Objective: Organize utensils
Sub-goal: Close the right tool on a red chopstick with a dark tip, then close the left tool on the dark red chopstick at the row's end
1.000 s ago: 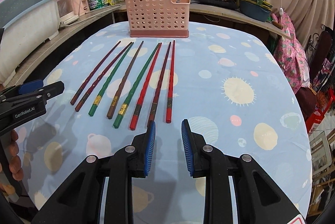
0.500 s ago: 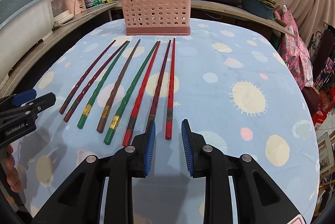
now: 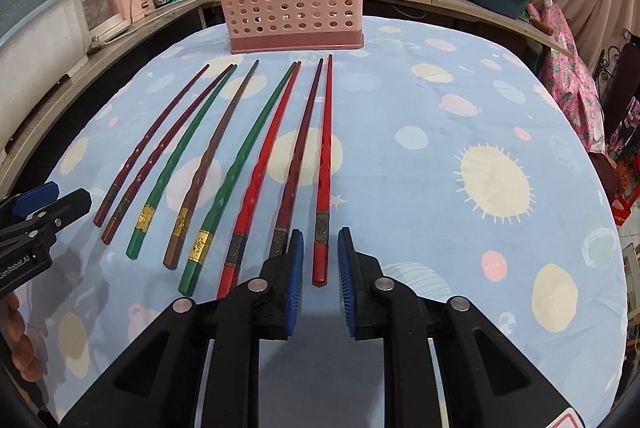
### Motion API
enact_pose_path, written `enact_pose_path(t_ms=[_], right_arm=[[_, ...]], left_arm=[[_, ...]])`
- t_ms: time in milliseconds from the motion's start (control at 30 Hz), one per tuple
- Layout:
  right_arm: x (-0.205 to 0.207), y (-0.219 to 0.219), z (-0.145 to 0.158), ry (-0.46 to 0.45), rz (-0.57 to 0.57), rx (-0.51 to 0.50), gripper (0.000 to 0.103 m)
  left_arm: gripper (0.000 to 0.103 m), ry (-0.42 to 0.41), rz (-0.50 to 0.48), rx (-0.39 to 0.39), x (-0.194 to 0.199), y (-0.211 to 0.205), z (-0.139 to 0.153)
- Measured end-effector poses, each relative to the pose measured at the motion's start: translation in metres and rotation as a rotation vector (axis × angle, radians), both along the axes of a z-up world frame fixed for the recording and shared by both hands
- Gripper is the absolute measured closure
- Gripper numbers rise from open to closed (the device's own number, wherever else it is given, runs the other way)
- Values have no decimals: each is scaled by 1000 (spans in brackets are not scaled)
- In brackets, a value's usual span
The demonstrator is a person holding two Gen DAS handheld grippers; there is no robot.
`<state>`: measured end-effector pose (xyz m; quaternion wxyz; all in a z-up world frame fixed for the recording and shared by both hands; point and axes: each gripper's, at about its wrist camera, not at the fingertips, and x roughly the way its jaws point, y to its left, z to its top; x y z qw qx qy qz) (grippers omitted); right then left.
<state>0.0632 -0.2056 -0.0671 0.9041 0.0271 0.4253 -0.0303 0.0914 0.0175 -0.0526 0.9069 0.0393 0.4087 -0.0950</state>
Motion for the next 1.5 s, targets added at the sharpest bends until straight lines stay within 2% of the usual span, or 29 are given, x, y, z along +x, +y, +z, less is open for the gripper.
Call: enact_pose_path(t_ms=[167,533,667,967,1033,1100,1133,1500], right_arm=[[-1,-2,0,2,-3,6,96],[-16,-5,0,3,-14,11,96],[-19,-6,-1,5,-15,14,96],[-21,-7,-1,3,-17,15,96],[-21,-7,-1,3,-17,16,96],[-22,-7,-1,3,-18,16,96],[-22,-7,-1,3,-18,18,96],[-35,-10,10,-28,-23,17,96]], left_arm=[[34,1,-2,5,3,-1,-3],[39,21,-9,11,14,-6,-13],[46,38,-7,14,19,-7,-17],[70,55,-27,3,21,-8,-21],[77,55,-36,3,20,-9,-21],[91,57,-49,-1,19,-10,-21],[93,58,-51,-2,19,-10,-21],[96,63,-62,-35,8,-8,-10]])
